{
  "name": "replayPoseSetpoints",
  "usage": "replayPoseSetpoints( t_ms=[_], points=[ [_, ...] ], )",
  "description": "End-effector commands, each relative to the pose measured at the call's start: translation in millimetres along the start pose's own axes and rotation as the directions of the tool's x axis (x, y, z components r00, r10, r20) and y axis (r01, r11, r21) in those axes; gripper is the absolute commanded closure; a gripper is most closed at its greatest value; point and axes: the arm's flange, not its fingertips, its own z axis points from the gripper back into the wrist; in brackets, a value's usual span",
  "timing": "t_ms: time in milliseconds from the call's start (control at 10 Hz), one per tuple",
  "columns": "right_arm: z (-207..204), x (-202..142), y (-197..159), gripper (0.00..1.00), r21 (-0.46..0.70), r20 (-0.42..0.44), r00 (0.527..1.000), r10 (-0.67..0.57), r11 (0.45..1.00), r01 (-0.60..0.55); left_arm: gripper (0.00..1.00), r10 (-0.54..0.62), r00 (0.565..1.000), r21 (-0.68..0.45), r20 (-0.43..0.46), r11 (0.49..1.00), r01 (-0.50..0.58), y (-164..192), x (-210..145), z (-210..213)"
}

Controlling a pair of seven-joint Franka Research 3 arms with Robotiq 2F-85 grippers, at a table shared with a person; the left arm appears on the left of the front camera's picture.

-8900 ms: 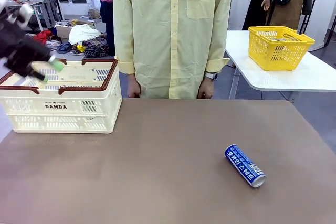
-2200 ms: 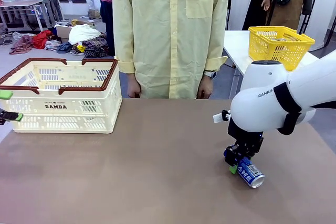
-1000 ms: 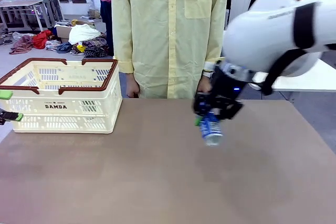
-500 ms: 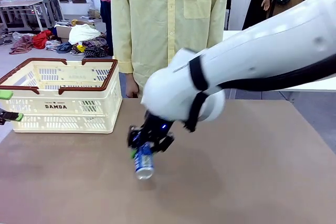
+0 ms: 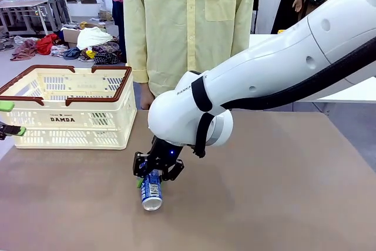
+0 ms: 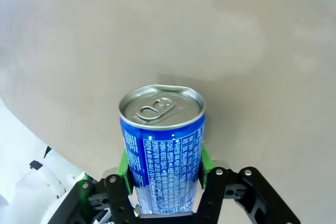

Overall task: Place the drinks into the Shopping basket.
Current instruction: Pick up one drink and place it into the Shopping basket.

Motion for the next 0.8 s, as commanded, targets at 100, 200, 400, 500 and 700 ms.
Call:
replayPoseSetpoints(
  t_ms=[100,200,400,500,700],
  points=[
    [0.0,0.0,0.0,1.0,0.0,0.0,1.0,0.0,1.0,0.0,0.0,-0.019,1.0,-0.008,0.002,1.0,0.019,-0.6,-2.0,0.1],
    [-0.1,0.6,-6.4,1.0,-0.035,0.028,0.999,-0.025,0.999,0.026,0.0,-0.019,1.0,-0.008,0.002,1.0,0.019,-0.6,-2.0,0.1],
    [-4.1,4.4,-6.9,1.0,-0.07,0.049,0.996,-0.07,0.995,0.074,0.0,-0.019,1.0,-0.008,0.002,1.0,0.019,-0.6,-2.0,0.1],
    [-3.5,3.3,-6.5,1.0,-0.074,0.073,0.995,-0.07,0.994,0.076,0.0,-0.019,1.0,-0.008,0.002,1.0,0.019,-0.6,-2.0,0.1],
    [-2.7,1.6,-6.1,0.0,-0.081,0.068,0.996,-0.052,0.995,0.057,0.0,-0.019,1.0,-0.008,0.002,1.0,0.019,-0.6,-2.0,0.1]
  ],
)
